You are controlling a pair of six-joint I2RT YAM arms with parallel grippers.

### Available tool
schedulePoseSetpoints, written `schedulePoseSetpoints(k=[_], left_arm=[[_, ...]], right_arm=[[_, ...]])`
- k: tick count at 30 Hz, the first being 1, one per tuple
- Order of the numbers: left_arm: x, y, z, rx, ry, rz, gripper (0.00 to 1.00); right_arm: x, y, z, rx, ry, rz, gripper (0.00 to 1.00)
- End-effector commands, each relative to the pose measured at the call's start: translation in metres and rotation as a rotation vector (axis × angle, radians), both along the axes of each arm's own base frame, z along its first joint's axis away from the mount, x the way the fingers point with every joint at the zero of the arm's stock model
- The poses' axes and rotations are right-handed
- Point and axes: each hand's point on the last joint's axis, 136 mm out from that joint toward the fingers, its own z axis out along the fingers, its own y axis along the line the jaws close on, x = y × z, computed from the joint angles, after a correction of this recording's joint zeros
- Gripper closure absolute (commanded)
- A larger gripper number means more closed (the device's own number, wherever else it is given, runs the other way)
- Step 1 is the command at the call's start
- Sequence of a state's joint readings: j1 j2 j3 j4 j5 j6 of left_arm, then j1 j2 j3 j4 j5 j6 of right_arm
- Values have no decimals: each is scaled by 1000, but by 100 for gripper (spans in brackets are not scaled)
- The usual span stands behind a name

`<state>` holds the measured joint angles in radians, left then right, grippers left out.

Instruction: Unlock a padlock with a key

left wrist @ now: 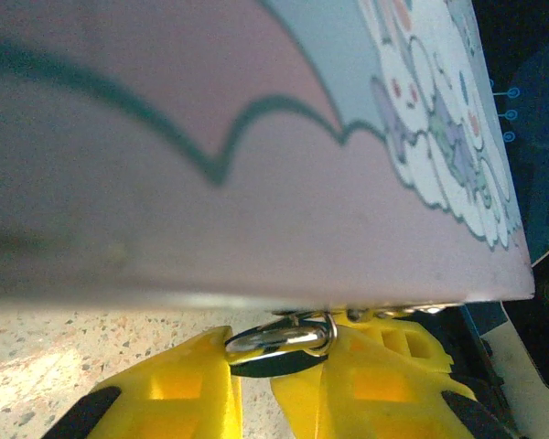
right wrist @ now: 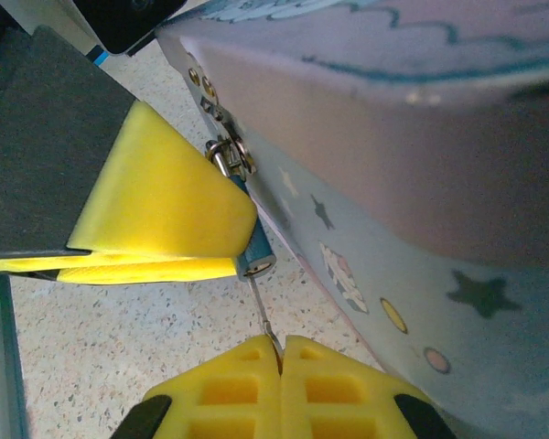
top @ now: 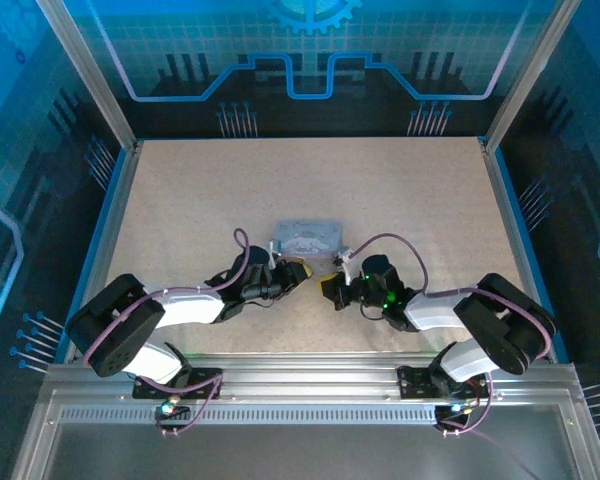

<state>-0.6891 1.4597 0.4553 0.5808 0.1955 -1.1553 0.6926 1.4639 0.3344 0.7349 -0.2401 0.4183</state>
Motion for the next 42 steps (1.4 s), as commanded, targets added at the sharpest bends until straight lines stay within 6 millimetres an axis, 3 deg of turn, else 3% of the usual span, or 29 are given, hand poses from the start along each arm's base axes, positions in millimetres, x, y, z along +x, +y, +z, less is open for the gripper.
schedulePoseSetpoints(k=[1, 42], left_arm=[[-8, -8, 1, -36, 20, -38, 79], [-8, -5, -2, -35, 24, -29, 79]], right_arm=[[16, 10, 26, 67, -71, -3, 100], [14, 11, 37, 80, -96, 6, 100]])
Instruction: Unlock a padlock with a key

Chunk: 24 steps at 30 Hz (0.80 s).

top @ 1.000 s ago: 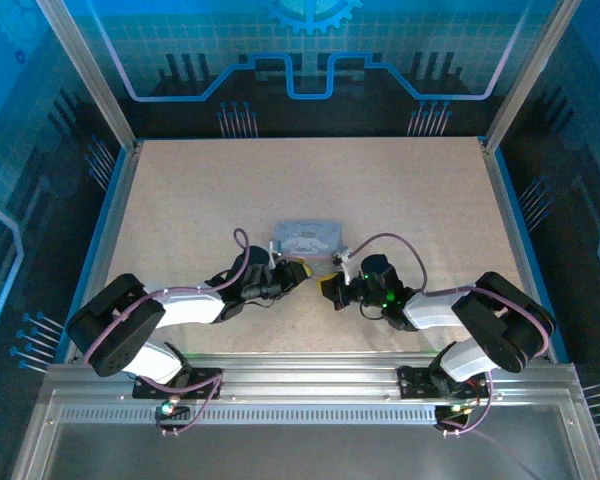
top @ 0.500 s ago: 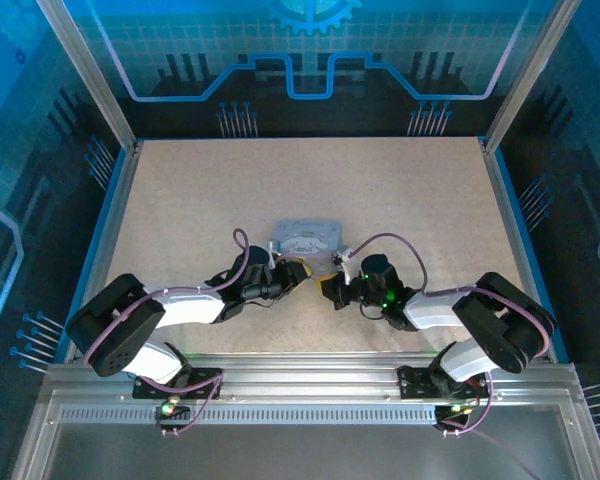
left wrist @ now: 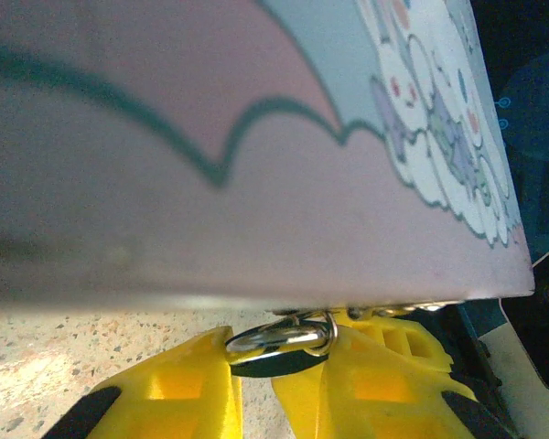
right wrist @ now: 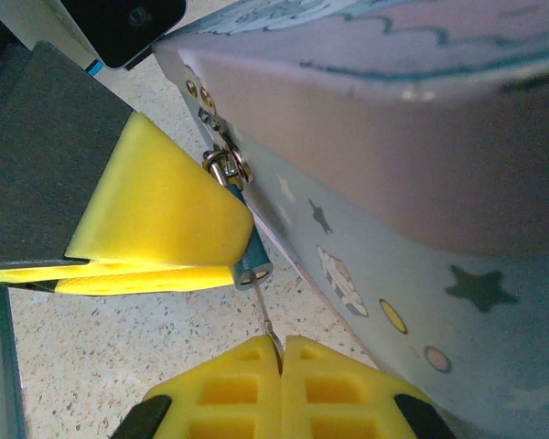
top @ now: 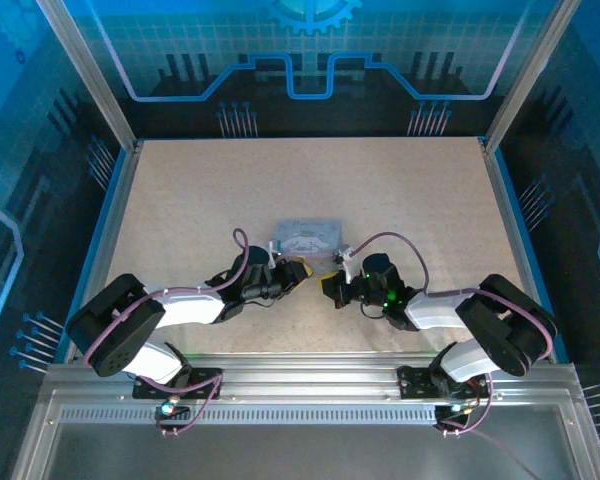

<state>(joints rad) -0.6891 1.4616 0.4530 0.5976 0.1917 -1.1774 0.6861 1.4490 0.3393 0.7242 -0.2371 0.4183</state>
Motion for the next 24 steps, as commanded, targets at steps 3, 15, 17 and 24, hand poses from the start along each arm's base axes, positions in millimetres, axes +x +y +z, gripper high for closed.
schedulePoseSetpoints(k=[3, 15, 17, 24], left_arm=[[-9, -5, -3, -20, 18, -42, 79], [-11, -7, 2, -30, 23, -51, 79], [-11, -7, 2, -31, 24, -54, 79], [-12, -8, 6, -36, 21, -59, 79]], right_arm=[[13, 14, 36, 84, -106, 9, 100], [21, 25, 54, 65, -226, -15, 100], [21, 27, 57, 70, -230, -6, 100], [28, 45, 79, 110, -259, 45, 100]])
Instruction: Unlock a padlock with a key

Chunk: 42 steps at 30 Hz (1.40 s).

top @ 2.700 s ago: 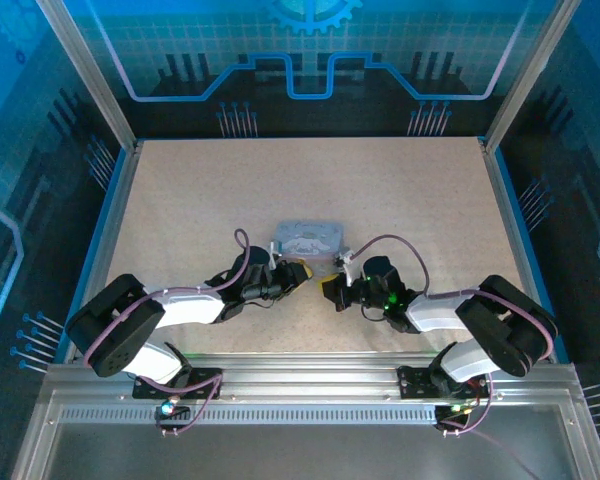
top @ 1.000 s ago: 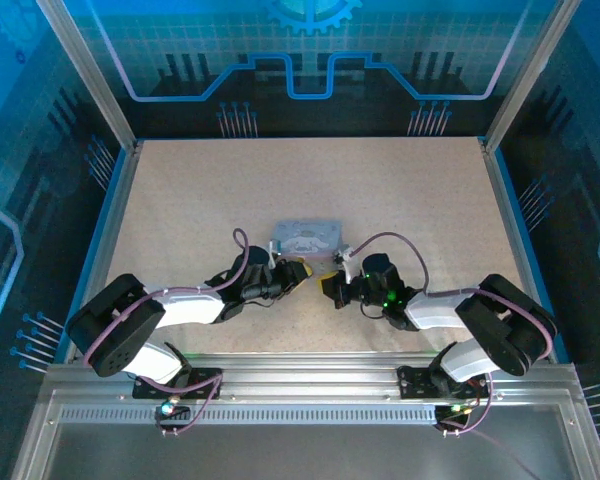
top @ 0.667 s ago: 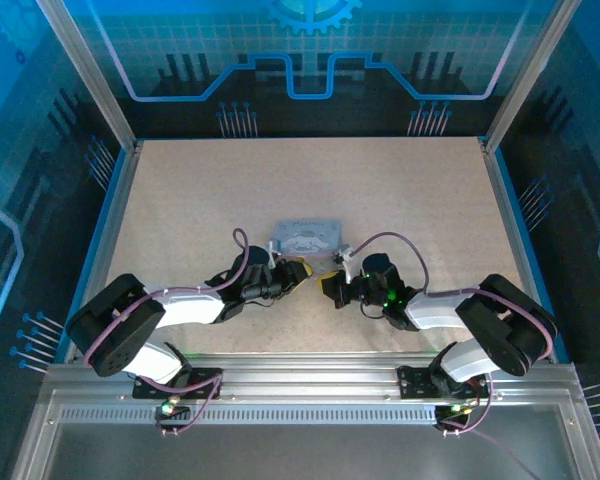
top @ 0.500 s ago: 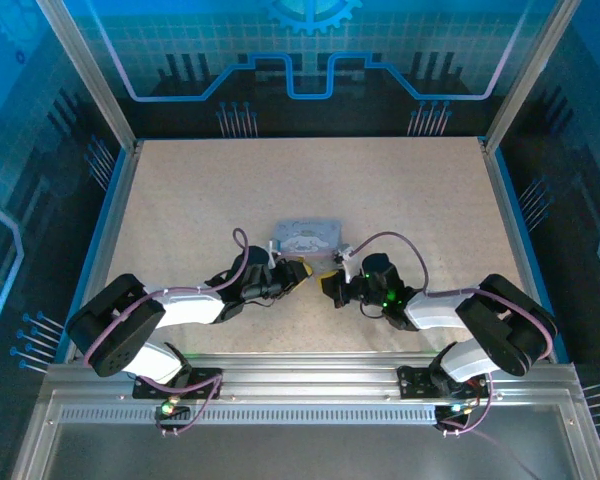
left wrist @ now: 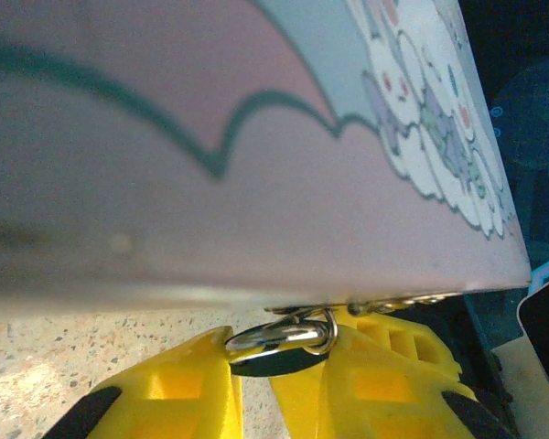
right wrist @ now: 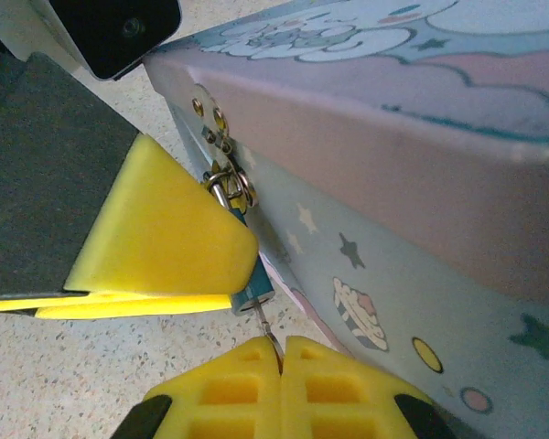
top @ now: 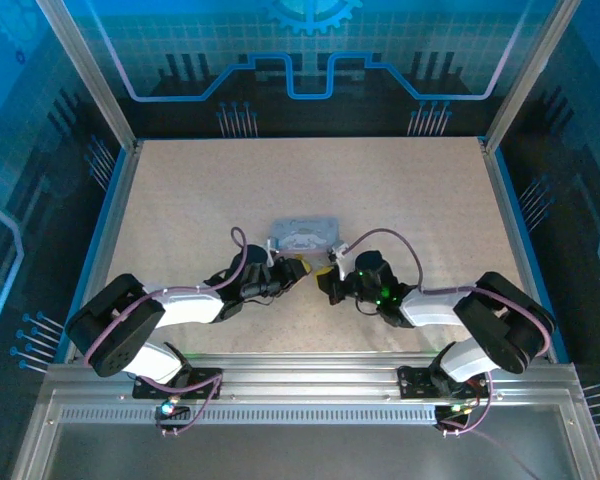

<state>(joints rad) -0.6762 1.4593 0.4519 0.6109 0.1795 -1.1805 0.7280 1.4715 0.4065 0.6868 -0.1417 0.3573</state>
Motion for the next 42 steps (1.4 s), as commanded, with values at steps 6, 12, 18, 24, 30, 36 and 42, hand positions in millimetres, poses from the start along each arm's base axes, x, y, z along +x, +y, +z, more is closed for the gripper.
schedulePoseSetpoints(k=[6, 12, 18, 24, 30, 36, 42], left_arm=[[-18, -12, 4, -29, 31, -88, 79], [-18, -14, 5, -35, 29, -96, 79], [-17, -13, 1, -20, 26, -95, 78], [-15, -15, -10, -27, 42, -89, 75], [-9, -14, -20, -35, 50, -72, 72], [-6, -8, -26, -28, 55, -48, 62], [-8, 6, -26, -12, 50, -5, 44]], right_arm=[[16, 49, 85, 205, -160, 129, 100], [12, 54, 86, 247, -104, 174, 100], [13, 42, 61, 193, -19, 119, 100], [6, 32, 38, 184, 134, 55, 100], [-1, 26, 17, 170, 262, -12, 100], [-3, 18, 0, 146, 347, -76, 100], [-11, 12, -24, 95, 463, -122, 100]])
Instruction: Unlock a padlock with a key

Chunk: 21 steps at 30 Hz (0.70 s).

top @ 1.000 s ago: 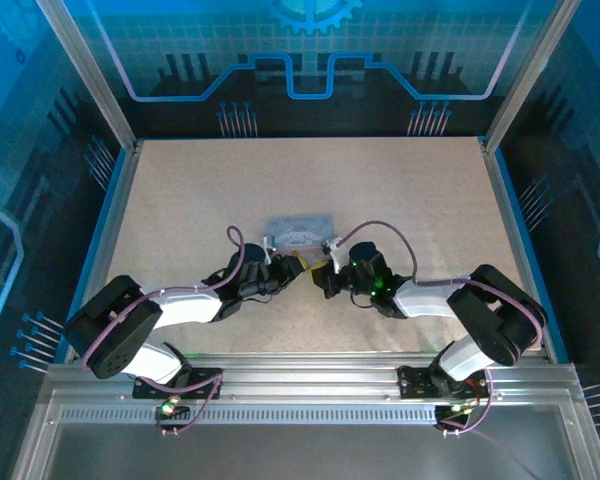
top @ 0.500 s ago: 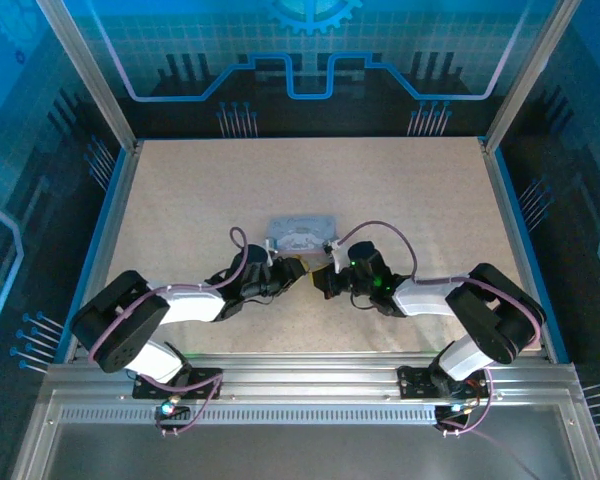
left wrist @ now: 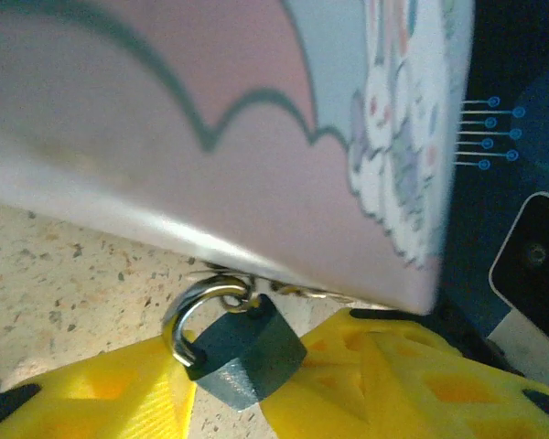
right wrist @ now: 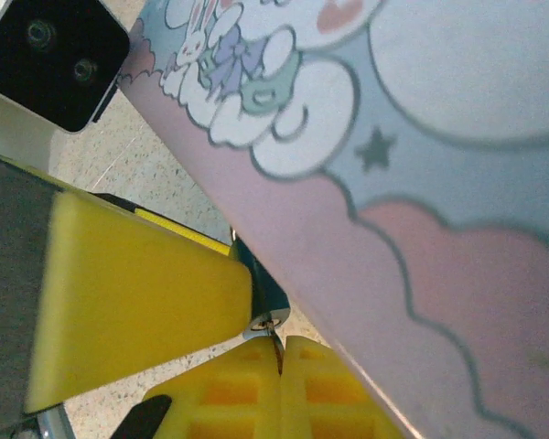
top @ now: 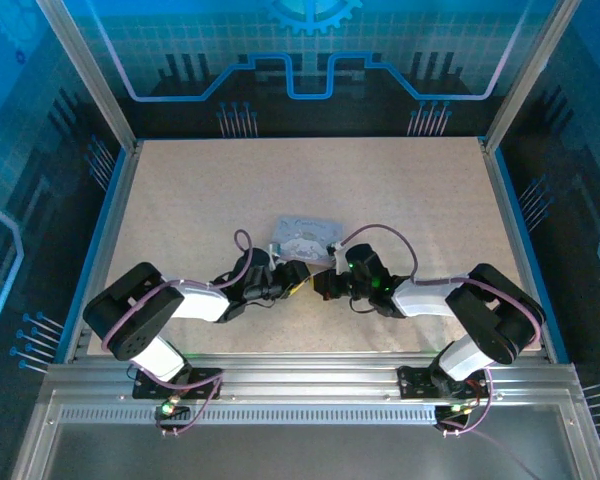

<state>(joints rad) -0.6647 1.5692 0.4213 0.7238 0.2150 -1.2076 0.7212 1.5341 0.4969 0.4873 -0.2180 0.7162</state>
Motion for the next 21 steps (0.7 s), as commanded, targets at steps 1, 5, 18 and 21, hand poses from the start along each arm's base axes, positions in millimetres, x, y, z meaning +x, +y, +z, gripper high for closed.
schedulePoseSetpoints(k=[1, 5, 18, 21], left_arm=[[-6, 9, 1, 3, -2, 9, 41], [-10, 19, 2, 15, -1, 33, 32], [-23, 46, 17, -34, -9, 146, 32], [-25, 49, 15, -33, 4, 158, 33]], right_arm=[[-4, 6, 0, 21, 57, -9, 100], [-9, 6, -4, 21, 96, -14, 100], [-21, 25, 13, 116, 222, -31, 100], [-20, 29, 19, 138, 237, -41, 100]])
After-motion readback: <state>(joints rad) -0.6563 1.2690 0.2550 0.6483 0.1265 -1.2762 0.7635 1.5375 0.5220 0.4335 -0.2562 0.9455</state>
